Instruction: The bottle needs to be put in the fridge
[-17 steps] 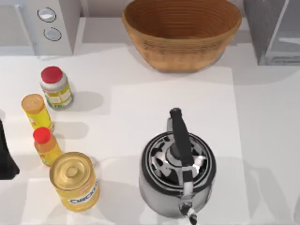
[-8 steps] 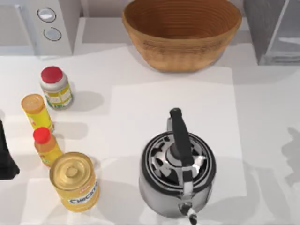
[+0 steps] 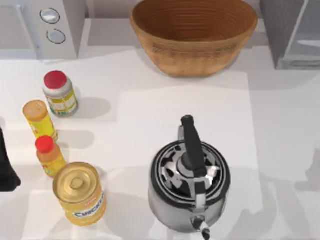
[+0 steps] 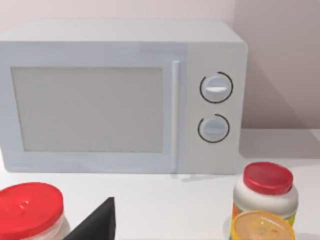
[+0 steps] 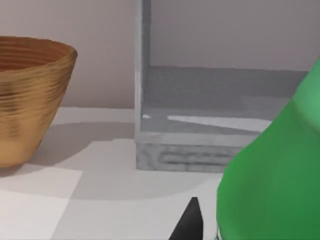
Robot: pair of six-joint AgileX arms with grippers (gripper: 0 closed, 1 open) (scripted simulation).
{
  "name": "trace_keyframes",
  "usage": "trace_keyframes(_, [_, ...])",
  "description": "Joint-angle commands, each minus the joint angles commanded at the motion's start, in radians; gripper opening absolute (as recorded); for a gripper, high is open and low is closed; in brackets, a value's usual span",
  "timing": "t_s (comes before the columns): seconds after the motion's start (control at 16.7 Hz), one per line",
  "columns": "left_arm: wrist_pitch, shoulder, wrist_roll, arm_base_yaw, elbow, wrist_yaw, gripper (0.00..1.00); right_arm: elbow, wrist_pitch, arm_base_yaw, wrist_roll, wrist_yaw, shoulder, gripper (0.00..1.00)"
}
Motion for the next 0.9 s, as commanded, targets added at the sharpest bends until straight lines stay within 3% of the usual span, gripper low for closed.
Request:
trace_keyframes(0.54, [0.000, 0.000, 0.000, 0.000, 0.000, 0.000, 1.00, 0.000, 0.049, -0.003, 0.032, 0.004, 0.006, 0.01])
trace_keyframes(0.9, [0.000, 0.000, 0.000, 0.000, 0.000, 0.000, 1.00, 0.190, 0.269, -0.054, 0.038, -0.055, 0.352, 0.01])
